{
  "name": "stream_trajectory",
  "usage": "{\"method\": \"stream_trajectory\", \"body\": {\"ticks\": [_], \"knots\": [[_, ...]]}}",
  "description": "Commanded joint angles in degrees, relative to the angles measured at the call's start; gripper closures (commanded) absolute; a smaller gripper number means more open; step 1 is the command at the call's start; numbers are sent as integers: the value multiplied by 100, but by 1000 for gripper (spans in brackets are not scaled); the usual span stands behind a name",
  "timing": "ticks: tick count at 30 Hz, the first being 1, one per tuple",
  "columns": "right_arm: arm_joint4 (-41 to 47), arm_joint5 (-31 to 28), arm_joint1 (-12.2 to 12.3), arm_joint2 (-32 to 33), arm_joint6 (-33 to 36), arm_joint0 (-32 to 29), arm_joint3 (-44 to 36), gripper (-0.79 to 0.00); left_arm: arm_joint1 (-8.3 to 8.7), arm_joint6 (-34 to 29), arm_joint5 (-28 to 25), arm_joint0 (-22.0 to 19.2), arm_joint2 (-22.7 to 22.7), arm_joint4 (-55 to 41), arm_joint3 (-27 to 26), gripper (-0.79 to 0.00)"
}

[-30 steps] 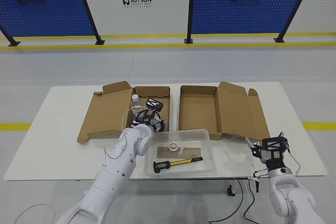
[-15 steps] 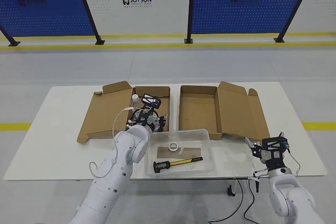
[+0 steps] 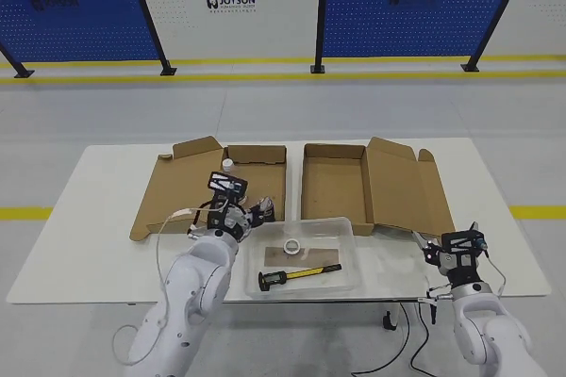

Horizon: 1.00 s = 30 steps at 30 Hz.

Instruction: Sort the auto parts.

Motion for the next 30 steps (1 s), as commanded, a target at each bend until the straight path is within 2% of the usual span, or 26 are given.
{"method": "stream_trajectory", "body": {"ticks": [1,8,15,18,22,30], "knots": [[0,0,0,0,0,0,0,-785,16,91,129,283,-160,-51,-159,-536],[0,0,0,0,0,0,0,-785,72,346,409,1091,-694,-124,-463,-542],[0,0,0,0,0,0,0,-785,103,519,783,1660,-1105,39,-643,-576],[0,0,0,0,0,0,0,-785,109,604,892,1827,-1301,-45,-722,-625],[0,0,0,0,0,0,0,-785,123,654,916,1982,-1545,-106,-844,-785],[0,0,0,0,0,0,0,-785,143,501,805,1968,-1766,-154,-948,-785]]}}
